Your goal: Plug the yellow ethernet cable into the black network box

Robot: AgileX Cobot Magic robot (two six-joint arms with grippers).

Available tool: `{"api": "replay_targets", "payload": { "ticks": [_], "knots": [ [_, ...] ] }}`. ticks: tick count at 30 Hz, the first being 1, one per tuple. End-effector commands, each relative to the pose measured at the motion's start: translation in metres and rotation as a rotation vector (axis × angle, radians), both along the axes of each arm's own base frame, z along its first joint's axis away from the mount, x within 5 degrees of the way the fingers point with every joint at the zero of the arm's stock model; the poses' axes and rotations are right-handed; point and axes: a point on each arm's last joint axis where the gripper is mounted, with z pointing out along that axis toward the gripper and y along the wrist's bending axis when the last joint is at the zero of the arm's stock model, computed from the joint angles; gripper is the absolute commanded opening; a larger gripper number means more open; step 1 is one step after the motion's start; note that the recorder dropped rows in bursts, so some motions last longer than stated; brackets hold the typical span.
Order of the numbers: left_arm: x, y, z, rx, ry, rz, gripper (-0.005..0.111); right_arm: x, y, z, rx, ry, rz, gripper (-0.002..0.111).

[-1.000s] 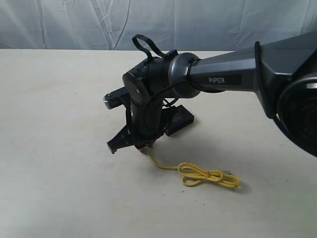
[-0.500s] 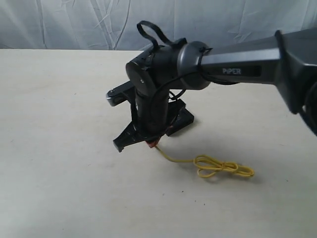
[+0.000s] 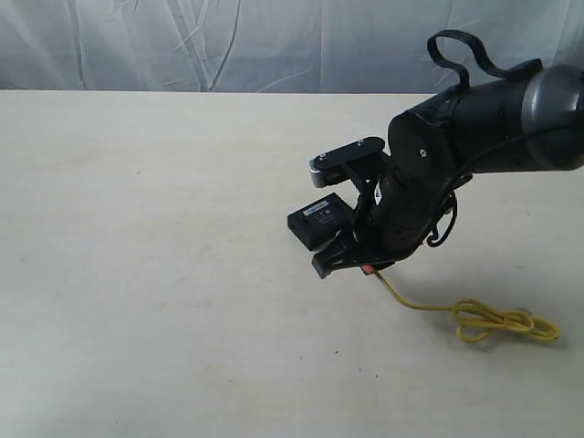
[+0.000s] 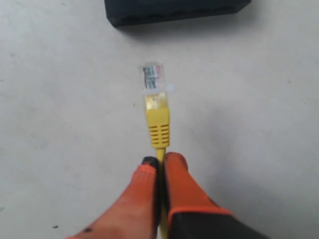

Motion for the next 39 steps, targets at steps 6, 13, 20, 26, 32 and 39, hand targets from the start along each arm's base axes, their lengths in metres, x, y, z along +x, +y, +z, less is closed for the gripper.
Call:
{"api": "replay_targets", "payload": {
  "ticks": [6, 13, 20, 26, 32, 39],
  "knots": [
    [-0.004, -0.001, 0.038, -0.124, -0.439, -0.019, 0.000, 0.005, 0.000, -0.007, 0.002, -0.024, 0.012, -0.001],
    [-0.013, 0.001, 0.058, -0.139, -0.682, -0.025, 0.000, 0.006, 0.000, -0.007, 0.001, -0.035, 0.018, -0.001],
    [-0.007, -0.002, 0.079, -0.097, -0.332, -0.024, 0.000, 0.007, 0.000, -0.007, -0.009, -0.057, 0.038, -0.001],
    [0.034, -0.001, 0.126, -0.019, 0.076, -0.016, 0.000, 0.032, -0.015, 0.006, 0.009, -0.115, -0.022, -0.001],
    [0.112, -0.012, 0.106, 0.044, 0.626, -0.207, 0.000, 0.063, -0.036, 0.018, 0.036, -0.196, -0.092, -0.001],
    [0.173, -0.024, 0.043, -0.085, 0.875, -0.328, 0.000, 0.078, -0.028, -0.015, 0.039, -0.230, -0.044, -0.001]
  ]
}}
